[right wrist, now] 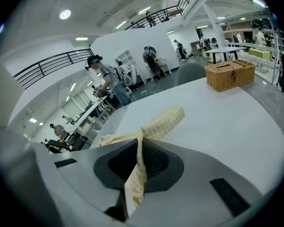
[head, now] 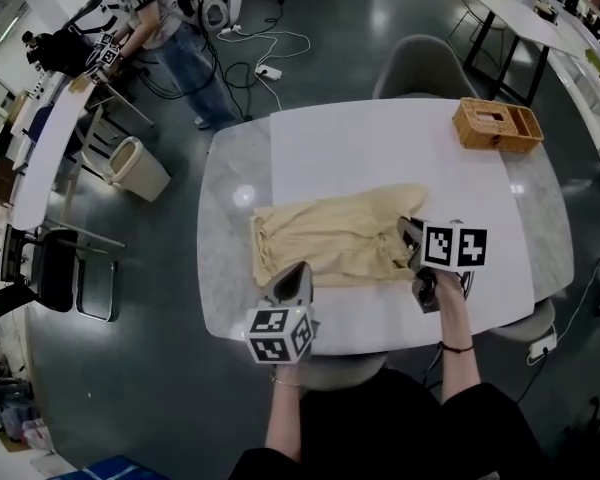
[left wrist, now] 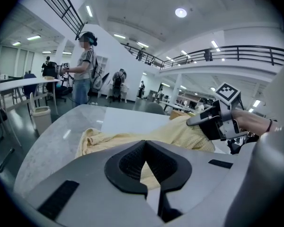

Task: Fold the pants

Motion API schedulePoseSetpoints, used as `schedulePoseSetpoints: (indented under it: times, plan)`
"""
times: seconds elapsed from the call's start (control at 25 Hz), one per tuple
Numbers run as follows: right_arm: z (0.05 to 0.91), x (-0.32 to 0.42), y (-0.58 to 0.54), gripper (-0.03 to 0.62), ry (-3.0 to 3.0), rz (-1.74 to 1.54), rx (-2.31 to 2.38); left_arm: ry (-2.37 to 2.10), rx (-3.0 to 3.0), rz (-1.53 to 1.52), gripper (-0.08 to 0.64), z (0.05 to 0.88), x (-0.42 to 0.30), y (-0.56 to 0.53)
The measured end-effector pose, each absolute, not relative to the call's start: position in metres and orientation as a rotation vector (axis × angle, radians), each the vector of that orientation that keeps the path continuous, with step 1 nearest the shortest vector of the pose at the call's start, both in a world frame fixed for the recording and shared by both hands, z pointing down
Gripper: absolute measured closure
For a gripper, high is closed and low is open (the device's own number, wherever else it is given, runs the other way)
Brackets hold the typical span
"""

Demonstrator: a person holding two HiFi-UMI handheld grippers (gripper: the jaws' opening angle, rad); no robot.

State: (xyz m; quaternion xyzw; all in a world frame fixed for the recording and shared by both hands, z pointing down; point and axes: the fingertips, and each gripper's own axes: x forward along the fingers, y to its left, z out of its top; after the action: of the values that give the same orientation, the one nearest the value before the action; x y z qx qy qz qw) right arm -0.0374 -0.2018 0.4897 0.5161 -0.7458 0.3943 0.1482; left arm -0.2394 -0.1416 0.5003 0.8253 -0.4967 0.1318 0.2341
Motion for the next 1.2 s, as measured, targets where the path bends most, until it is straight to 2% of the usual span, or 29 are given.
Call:
schedulePoseSetpoints:
  times: [1.2]
  plan:
    - [0.445,-0.172,-0.209,0.561,-2.297,1.062,1.33,-1.403,2.249,0.282,0.546,0.493,-0.322,-0.141]
